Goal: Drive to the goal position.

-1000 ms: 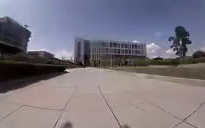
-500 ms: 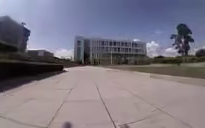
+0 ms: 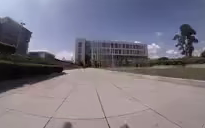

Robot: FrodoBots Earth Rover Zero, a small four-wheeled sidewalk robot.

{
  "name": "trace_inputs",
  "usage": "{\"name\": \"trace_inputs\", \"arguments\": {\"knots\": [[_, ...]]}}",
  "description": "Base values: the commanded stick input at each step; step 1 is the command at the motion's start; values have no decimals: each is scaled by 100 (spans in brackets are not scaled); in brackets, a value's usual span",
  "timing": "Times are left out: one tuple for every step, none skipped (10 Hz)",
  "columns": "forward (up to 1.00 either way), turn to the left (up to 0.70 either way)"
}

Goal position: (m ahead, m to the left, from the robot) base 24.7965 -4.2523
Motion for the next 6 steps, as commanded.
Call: {"name": "trace_inputs", "arguments": {"knots": [[100, 0], [100, 0], [100, 0], [100, 0], [100, 0], [100, 0]]}}
